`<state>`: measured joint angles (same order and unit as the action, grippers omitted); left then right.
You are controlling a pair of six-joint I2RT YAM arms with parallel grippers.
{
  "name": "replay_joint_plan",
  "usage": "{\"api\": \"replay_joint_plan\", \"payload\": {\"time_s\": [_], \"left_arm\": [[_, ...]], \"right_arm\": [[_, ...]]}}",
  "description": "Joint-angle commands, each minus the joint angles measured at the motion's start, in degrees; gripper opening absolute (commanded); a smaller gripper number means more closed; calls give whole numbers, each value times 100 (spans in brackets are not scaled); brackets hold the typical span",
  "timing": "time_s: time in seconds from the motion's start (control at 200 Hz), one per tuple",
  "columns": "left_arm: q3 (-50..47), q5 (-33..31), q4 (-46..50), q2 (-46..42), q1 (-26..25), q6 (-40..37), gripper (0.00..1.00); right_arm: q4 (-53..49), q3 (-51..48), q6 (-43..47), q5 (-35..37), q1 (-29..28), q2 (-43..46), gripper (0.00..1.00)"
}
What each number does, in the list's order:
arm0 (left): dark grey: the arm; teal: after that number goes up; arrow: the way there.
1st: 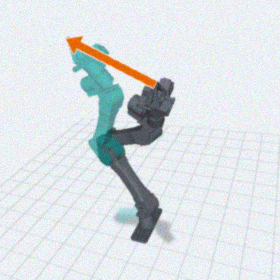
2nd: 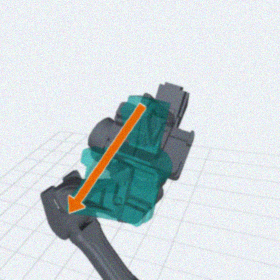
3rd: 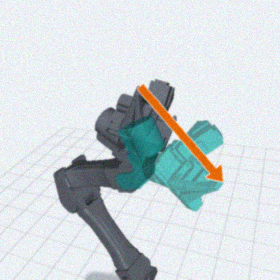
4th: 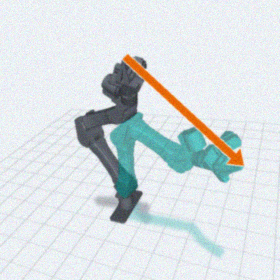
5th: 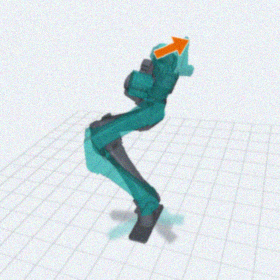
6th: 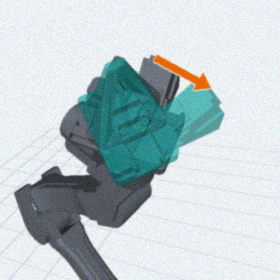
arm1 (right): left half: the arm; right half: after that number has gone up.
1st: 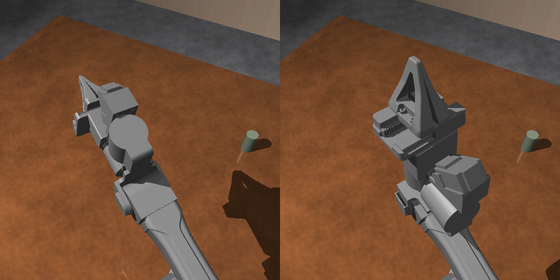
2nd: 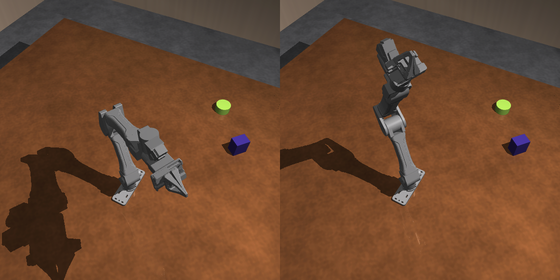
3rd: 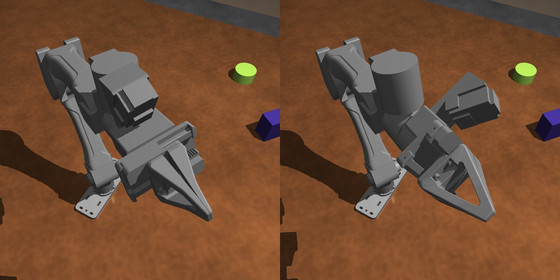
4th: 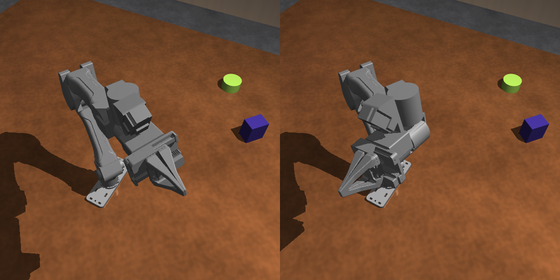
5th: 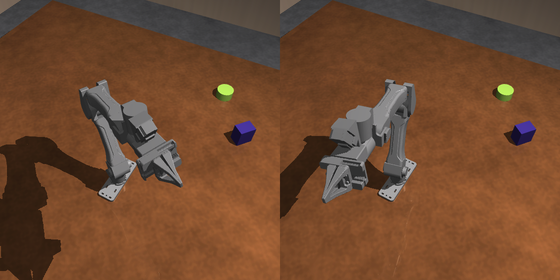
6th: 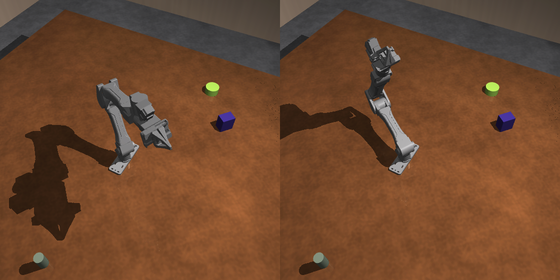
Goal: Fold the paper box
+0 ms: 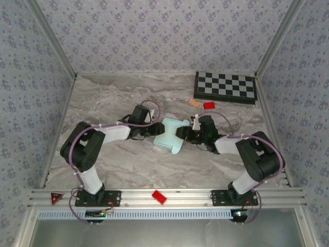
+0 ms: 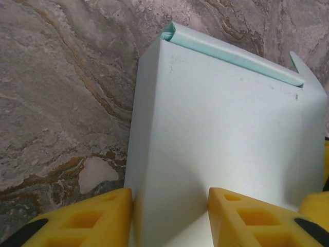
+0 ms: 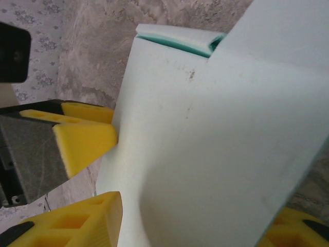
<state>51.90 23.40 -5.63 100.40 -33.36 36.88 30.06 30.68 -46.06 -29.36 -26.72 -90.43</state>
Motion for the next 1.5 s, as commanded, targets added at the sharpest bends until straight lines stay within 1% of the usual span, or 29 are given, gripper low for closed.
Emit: {"api": "replay_joint_plan", "payload": {"time_s": [0.0, 0.155, 0.34, 0.43, 0.655, 0.86, 1.129, 1.174, 1.194, 1.259, 1.369, 1.494], "left_arm": [[-50, 309, -240, 111, -31, 112, 44], [-101, 354, -364, 94, -35, 174, 48], [-168, 436, -572, 83, -35, 263, 52], [-171, 507, -670, 93, -38, 300, 55], [-157, 515, -715, 87, -35, 315, 56], [-339, 80, -738, -117, 13, 387, 57], [-394, -217, -557, -252, 173, 398, 57], [-368, -273, -472, -274, 203, 395, 57], [-372, -300, -439, -290, 200, 392, 57], [-332, -406, -325, -353, 218, 365, 57], [-239, -626, -28, -474, 222, 270, 57], [-204, -679, 75, -573, 222, 240, 58]], "right_arm": [[157, 69, 137, -79, -155, 149, 51], [-498, 300, 433, 270, -254, 475, 51], [-961, 540, 622, 439, -294, 777, 52], [-1151, 681, 696, 464, -316, 805, 52], [-1513, 1082, 866, 449, -351, 705, 52], [-1686, 1407, 950, 401, -419, 564, 52], [-1925, 1795, 951, 420, -550, 342, 52], [-1995, 1855, 951, 474, -565, 354, 52], [-2025, 1875, 1142, 506, -569, 367, 52], [-2208, 1974, 1238, 633, -595, 422, 52], [-2584, 2138, 1440, 986, -646, 629, 52], [-2870, 2239, 1552, 1153, -637, 827, 53]]}}
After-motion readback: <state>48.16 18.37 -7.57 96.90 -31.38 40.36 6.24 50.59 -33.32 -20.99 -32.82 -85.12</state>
